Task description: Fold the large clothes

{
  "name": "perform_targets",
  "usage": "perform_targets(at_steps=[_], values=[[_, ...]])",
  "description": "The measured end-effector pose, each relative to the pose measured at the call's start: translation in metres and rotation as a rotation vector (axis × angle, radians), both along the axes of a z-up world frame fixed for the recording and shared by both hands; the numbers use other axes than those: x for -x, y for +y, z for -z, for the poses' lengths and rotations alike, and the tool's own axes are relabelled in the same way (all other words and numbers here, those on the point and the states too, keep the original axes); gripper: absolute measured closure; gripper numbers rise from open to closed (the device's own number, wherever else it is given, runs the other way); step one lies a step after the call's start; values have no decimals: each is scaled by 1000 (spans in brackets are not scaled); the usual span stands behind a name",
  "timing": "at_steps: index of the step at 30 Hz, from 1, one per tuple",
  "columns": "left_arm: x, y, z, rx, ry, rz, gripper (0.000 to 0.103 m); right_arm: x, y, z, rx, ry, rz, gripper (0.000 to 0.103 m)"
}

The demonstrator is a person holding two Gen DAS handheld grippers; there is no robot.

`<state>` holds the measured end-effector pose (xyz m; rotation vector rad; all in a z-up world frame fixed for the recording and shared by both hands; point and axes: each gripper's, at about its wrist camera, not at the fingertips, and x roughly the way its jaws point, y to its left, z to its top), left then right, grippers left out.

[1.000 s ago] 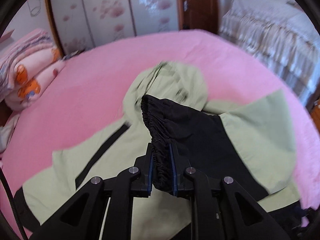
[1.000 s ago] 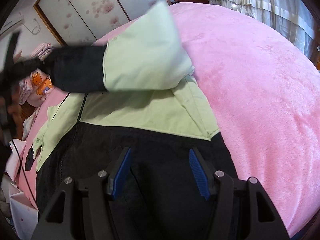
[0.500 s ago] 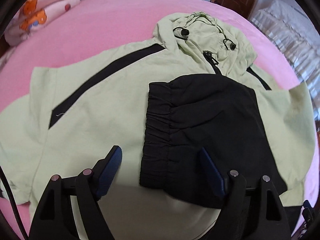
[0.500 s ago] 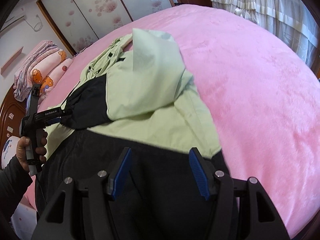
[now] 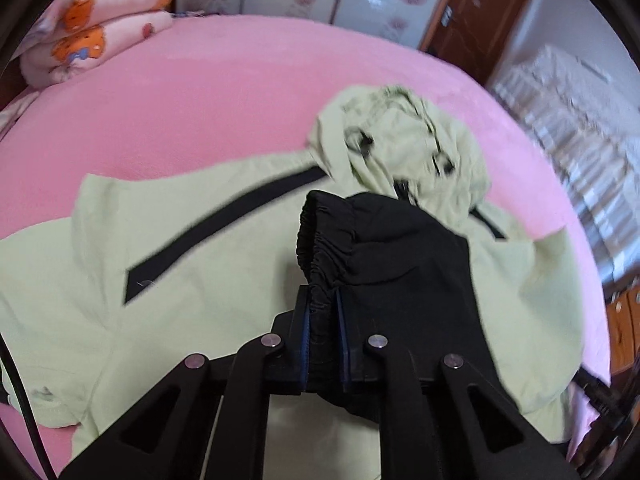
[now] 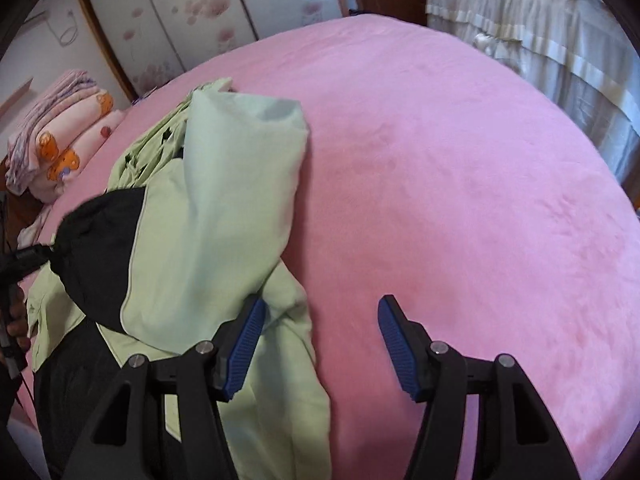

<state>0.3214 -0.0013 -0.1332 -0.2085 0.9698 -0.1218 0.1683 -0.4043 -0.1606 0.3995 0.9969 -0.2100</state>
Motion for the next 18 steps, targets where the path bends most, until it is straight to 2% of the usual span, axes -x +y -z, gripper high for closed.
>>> perform_targets(at_steps=[2,4,5,6,9,11,14,15,16,17,18], values=[[-1,11,-2,-3,-10,-32,93,-10,8,3,2,4,-37,44],[-3,17,9,-34,25,-44,93,-16,19,3,28,-6,-78,49],[-4,19,20,-46,60,-47,93,-18,24,3,38,-5,-92,65],[-3,20,27,-49,76,-52,93,-21,28,7,22,5,-119,88],[5,24,39,-41,69,-62,92,-17,32,7,19,12,-98,91],[8,24,47,-42,64,-68,91,-9,30,3,7,-18,-53,91],[7,24,51,-47,84,-58,84,-10,36,17,44,75,-77,89],[8,26,50,-35,92,-48,77,-10,37,15,56,83,-86,86],[6,28,48,-14,102,-34,63,-11,36,9,51,91,-93,83],[5,32,45,19,110,-18,54,-12,35,4,32,93,-98,73],[5,37,40,40,100,-20,42,-13,32,-4,-13,80,-107,58]])
